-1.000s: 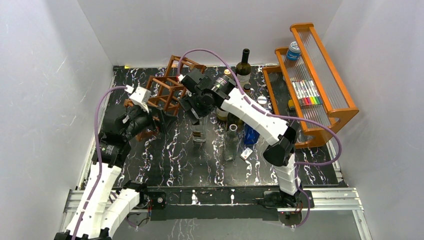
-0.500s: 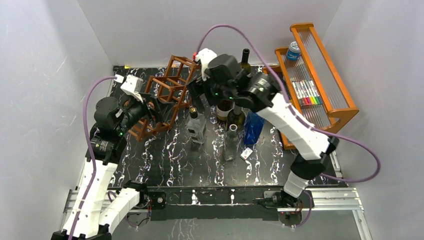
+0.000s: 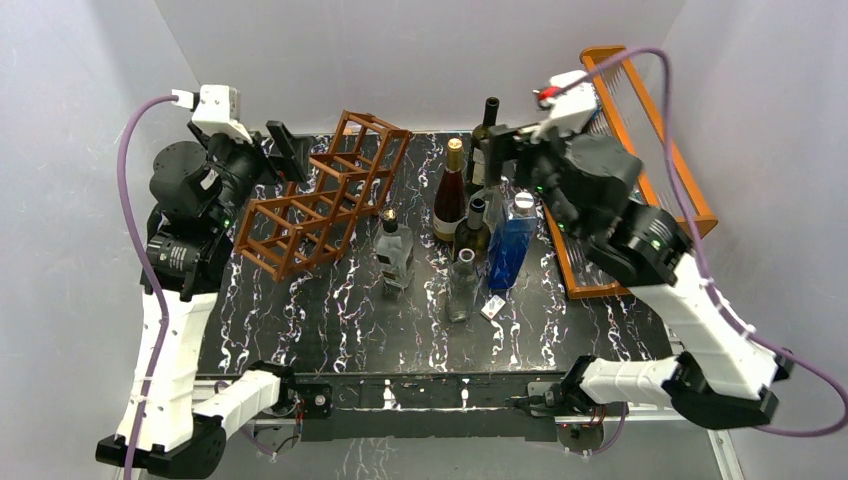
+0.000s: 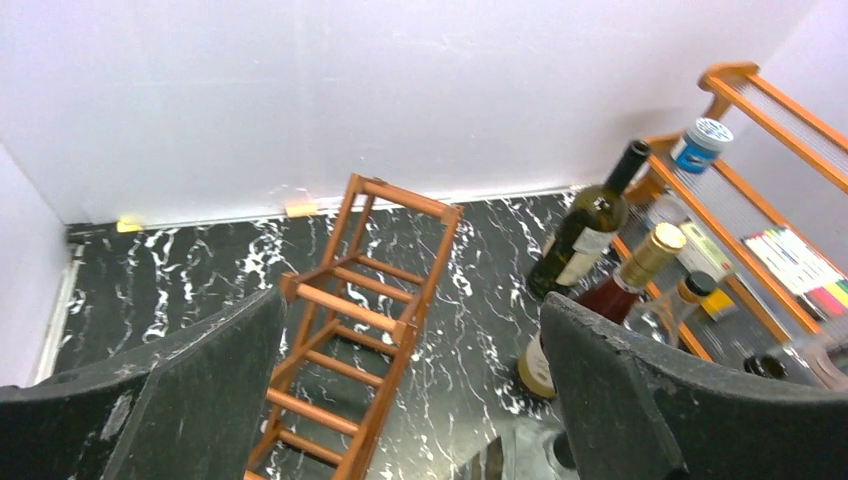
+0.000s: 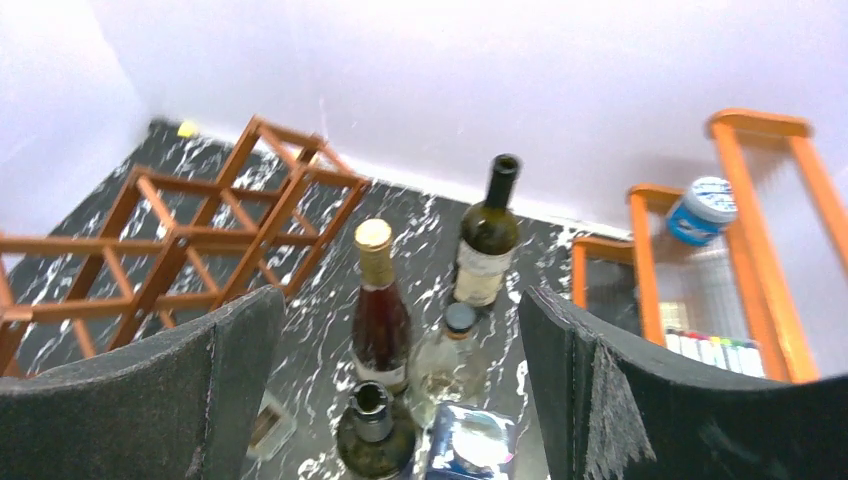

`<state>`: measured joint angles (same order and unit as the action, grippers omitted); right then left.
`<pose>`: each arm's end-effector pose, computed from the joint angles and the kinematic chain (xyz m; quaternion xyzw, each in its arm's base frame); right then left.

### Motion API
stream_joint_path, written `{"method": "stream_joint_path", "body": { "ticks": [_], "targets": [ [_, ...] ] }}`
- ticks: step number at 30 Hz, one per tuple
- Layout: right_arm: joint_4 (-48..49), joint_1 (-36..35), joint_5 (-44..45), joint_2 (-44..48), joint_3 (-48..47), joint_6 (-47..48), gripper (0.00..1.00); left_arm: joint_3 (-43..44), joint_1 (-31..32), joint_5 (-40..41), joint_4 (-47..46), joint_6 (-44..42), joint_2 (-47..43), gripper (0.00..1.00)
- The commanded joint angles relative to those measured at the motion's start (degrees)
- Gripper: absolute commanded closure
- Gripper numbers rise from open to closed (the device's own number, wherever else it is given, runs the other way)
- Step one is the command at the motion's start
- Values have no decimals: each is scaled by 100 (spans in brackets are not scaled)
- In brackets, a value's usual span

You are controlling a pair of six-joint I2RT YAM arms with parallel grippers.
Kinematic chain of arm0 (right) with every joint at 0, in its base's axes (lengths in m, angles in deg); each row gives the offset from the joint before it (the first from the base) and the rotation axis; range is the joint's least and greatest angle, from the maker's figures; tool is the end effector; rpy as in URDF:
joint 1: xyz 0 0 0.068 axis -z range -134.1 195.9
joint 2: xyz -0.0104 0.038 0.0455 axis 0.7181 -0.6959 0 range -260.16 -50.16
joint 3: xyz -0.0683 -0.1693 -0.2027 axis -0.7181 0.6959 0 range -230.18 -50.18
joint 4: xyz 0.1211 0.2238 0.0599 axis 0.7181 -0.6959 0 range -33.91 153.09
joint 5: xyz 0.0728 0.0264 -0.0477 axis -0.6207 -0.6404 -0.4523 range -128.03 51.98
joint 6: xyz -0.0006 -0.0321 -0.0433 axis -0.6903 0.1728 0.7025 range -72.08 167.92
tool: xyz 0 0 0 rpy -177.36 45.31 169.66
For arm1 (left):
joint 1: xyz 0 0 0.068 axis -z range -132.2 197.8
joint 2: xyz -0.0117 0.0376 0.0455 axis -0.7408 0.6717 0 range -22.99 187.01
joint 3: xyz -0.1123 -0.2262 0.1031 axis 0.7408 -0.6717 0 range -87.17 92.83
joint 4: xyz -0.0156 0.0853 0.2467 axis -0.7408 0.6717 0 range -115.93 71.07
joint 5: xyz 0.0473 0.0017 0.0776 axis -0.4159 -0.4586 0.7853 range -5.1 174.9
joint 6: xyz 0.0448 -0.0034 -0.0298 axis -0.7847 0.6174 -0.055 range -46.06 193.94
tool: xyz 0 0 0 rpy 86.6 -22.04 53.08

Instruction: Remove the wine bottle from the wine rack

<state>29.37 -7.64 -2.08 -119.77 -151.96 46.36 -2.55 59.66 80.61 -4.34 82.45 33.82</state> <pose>0.1394 0.1535 0.5394 -0.1052 0.7070 0.1109 0.6905 0.1689 -0.0380 0.5137 0.0473 0.6661 -0.1562 0.7278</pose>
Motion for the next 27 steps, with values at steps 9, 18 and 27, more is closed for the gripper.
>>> {"method": "stream_joint_path", "body": {
  "ticks": [9, 18, 27],
  "targets": [
    [1082, 3, 1222, 1565, 746, 458, 2, 673, 26, 844, -150, -177, -202, 2],
    [928, 2, 1111, 1606, 527, 455, 2, 556, 27, 848, -193, -60, -269, 2],
    [1083, 6, 908, 1728, 817, 513, 2, 512, 22, 838, -189, -95, -269, 2]
  ]
}}
